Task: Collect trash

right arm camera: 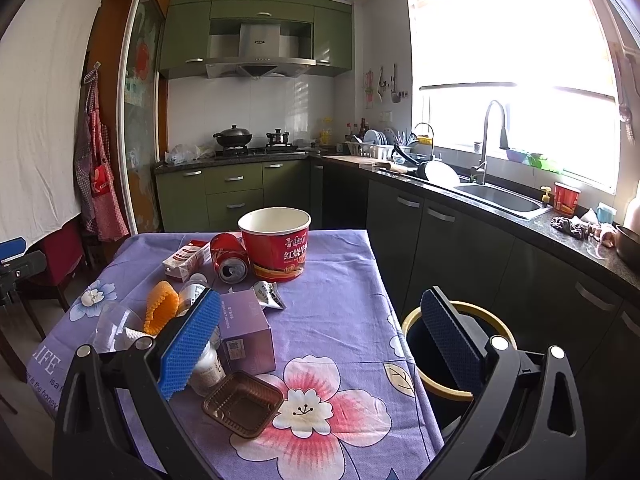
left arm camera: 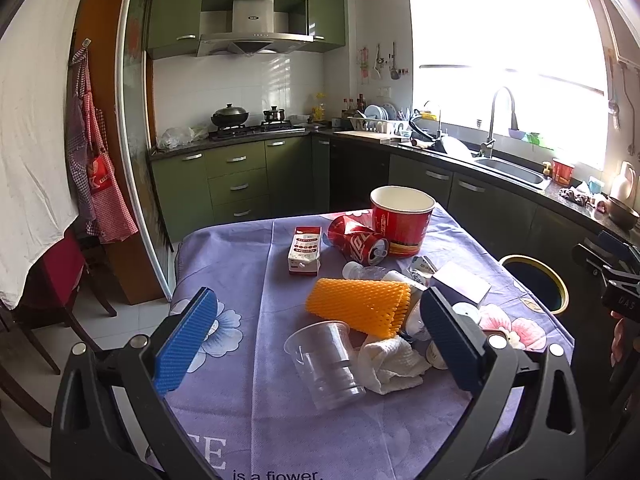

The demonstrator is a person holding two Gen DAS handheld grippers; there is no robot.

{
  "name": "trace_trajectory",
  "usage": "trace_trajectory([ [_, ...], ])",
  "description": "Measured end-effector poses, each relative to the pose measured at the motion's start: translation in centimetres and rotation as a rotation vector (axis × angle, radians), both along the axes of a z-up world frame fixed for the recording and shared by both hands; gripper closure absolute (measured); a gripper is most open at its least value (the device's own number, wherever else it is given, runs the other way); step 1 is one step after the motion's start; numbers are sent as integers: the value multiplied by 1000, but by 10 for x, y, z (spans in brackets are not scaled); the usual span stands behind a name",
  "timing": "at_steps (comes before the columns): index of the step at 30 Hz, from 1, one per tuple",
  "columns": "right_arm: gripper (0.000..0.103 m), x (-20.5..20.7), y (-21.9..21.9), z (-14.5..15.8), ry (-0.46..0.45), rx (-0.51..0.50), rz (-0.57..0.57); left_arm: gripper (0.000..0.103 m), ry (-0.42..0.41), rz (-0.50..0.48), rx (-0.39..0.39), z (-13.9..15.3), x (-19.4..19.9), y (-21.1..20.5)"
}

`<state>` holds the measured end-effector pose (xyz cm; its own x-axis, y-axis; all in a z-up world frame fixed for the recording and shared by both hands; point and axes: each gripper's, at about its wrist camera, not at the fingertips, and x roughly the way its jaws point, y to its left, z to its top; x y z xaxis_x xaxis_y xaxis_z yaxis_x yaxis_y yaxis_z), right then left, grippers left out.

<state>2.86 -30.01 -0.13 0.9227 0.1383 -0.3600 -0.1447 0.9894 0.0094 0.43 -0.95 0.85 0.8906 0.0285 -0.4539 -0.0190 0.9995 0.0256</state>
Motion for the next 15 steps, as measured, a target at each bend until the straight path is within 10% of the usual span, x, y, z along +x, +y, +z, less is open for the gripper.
trace_trajectory([
  [15,4,2,-1,0,6,3,0,6,-2,-9,0,-1,0,-1],
])
